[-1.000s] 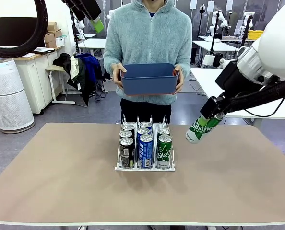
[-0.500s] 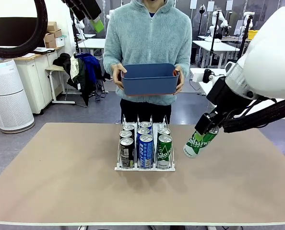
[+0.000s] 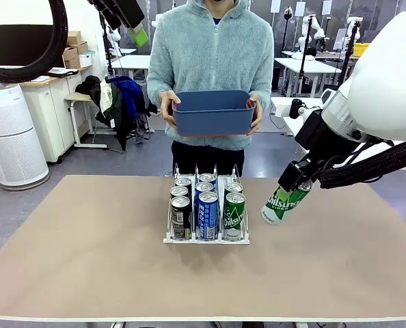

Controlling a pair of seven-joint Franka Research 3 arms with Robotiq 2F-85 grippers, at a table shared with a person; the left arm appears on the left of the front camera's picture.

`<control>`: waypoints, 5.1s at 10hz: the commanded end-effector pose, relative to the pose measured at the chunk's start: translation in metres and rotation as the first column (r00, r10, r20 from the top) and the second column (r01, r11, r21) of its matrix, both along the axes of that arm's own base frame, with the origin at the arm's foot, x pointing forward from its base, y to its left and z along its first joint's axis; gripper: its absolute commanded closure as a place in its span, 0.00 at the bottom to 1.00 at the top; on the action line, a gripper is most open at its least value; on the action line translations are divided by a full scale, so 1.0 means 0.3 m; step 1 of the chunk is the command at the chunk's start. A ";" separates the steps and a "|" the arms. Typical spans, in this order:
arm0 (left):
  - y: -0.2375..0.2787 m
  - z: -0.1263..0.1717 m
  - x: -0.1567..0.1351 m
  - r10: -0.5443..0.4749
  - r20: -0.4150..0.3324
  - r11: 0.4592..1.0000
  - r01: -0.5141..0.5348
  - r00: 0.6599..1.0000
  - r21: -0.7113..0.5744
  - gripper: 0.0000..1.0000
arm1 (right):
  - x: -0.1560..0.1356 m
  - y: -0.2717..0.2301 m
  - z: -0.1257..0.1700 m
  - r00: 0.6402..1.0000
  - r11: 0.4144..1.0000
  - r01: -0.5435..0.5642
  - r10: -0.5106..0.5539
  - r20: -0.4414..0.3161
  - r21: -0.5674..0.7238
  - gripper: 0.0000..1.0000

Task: Fill the beverage cans into the dispenser.
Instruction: Place the picked Sprite in the line of the Automatic Can Dispenser with the same cans.

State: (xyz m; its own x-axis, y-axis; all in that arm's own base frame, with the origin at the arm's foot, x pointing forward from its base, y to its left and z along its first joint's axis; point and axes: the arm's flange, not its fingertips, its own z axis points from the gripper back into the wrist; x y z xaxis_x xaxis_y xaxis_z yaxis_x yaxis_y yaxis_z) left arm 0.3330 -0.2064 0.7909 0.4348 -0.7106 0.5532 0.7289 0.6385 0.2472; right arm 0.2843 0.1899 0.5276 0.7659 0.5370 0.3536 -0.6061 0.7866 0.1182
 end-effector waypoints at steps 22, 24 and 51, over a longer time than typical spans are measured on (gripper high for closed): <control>0.005 -0.003 -0.002 0.004 0.003 1.000 -0.004 1.000 -0.003 0.00 | 0.295 0.232 -0.280 0.997 1.000 0.003 -0.005 -0.079 -0.015 0.42; 0.005 -0.003 -0.002 0.004 0.003 1.000 -0.004 1.000 -0.003 0.00 | 0.383 0.252 -0.295 0.998 1.000 0.030 -0.030 -0.058 -0.010 0.42; 0.005 -0.003 -0.002 0.004 0.003 1.000 -0.004 1.000 -0.003 0.00 | 0.534 0.356 -0.397 0.991 0.994 -0.030 0.016 -0.136 -0.106 0.00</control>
